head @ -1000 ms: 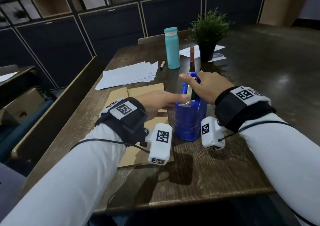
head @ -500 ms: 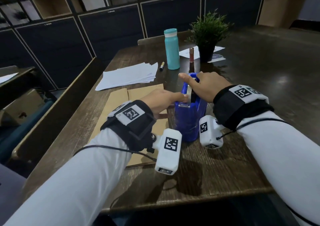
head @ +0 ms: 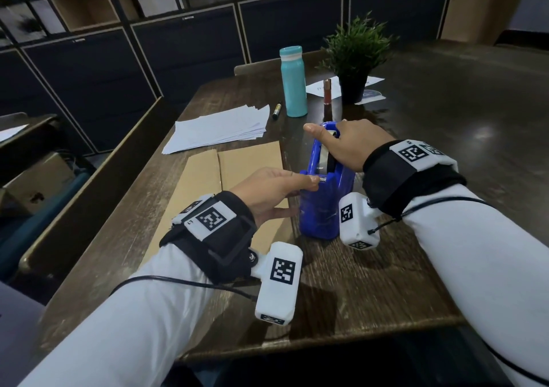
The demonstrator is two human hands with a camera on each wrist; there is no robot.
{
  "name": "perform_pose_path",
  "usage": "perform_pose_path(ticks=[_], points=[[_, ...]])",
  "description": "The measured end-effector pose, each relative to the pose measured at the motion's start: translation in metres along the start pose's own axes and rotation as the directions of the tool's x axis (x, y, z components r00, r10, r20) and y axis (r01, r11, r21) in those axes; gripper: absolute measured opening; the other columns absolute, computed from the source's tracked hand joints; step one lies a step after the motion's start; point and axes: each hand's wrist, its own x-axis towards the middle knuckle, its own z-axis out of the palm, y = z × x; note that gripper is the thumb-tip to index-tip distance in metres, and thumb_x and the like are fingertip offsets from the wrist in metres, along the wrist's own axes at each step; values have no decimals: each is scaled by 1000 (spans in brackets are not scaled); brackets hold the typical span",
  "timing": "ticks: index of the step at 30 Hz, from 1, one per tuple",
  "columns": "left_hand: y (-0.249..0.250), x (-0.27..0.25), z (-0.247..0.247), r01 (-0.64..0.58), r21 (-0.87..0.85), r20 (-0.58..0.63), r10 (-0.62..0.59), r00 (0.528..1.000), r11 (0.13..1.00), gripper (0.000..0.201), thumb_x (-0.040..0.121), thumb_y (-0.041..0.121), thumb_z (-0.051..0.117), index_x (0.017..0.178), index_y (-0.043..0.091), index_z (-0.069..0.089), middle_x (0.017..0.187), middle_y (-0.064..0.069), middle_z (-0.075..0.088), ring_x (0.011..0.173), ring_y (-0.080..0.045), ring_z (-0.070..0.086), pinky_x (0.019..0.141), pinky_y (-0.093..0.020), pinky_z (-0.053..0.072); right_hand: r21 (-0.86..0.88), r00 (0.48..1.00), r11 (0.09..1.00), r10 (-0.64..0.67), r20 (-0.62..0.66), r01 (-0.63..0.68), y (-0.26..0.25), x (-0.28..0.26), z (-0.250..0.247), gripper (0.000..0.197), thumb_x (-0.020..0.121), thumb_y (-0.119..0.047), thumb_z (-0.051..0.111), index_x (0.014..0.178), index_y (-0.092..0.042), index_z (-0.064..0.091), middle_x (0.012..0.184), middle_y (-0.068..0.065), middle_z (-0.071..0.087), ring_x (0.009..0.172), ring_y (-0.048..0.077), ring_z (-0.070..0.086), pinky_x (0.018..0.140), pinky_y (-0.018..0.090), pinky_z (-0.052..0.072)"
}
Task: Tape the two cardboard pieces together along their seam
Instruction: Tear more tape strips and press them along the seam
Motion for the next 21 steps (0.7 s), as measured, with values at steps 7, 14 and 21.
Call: perform_pose_path(ticks=[7,14,21], points=[[-2,-3,6,-12,34,-41,14,999,999,13,87,22,67,78,12,70,80,-1,67,82,-10,59,87,-34,52,-36,999,999,18,32,-17,-5,-4,-4,86,87,-74,12,97,-2,59,90,13,54,81,24,52,73,32,37],[0,-4,6,-9,24,-42,10,999,1000,12,87,20,67,78,13,70,76,2,67,81,-9,59,91,-36,51,-50,998,998,31,49,-28,-9,-10,-8,85,89,-70,15,106,2,59,93,14,55,81,24,48,72,31,34],[-4,-5,5,-29,30,-14,29,999,999,9,86,18,67,80,12,70,83,2,68,88,-12,59,89,-35,51,-58,998,998,31,51,-28,-10,-8,-6,78,88,-72,15,82,-4,52,85,12,54,74,22,50,70,31,34]])
